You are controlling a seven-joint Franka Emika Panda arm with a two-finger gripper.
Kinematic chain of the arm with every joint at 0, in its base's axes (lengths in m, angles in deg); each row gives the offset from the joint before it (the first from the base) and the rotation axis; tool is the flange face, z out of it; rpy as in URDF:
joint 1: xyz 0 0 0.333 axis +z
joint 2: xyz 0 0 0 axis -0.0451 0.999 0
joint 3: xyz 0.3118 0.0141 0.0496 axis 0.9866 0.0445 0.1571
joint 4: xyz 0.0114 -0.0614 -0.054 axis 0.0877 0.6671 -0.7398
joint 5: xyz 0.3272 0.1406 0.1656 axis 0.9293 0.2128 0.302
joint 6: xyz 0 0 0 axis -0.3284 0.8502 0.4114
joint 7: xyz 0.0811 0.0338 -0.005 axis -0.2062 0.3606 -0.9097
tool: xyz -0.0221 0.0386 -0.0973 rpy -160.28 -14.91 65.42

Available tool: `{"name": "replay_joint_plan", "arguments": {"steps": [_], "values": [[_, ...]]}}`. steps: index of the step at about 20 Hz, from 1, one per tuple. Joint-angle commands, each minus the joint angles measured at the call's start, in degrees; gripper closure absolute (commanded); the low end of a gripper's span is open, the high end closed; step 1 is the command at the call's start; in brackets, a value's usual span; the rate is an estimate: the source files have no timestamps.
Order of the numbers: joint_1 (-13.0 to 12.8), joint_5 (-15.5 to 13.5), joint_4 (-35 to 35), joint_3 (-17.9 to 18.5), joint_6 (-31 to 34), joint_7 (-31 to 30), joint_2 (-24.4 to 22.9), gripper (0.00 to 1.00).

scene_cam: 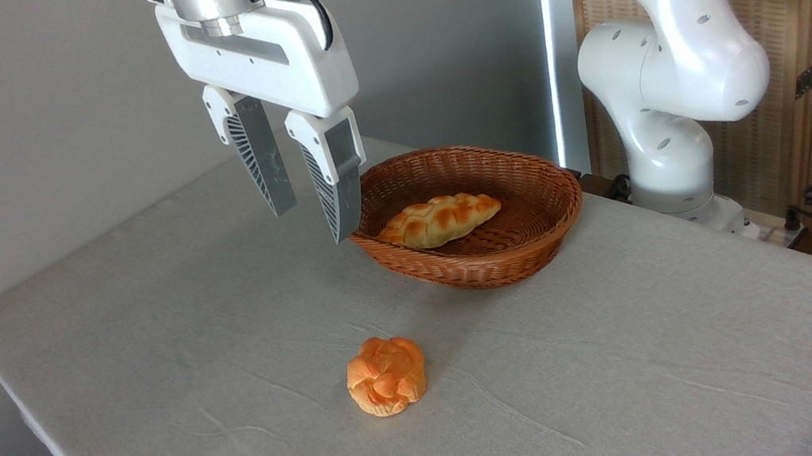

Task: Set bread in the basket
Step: 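Move the open gripper down toward the braided orange bread roll, then lower the gripper around the braided roll and close on it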

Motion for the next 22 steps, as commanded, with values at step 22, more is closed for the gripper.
{"name": "replay_joint_plan", "arguments": {"steps": [22], "values": [[-1.18, -0.95, 32.99, 2.68, -31.97, 1.18, -4.82, 0.00]]}}
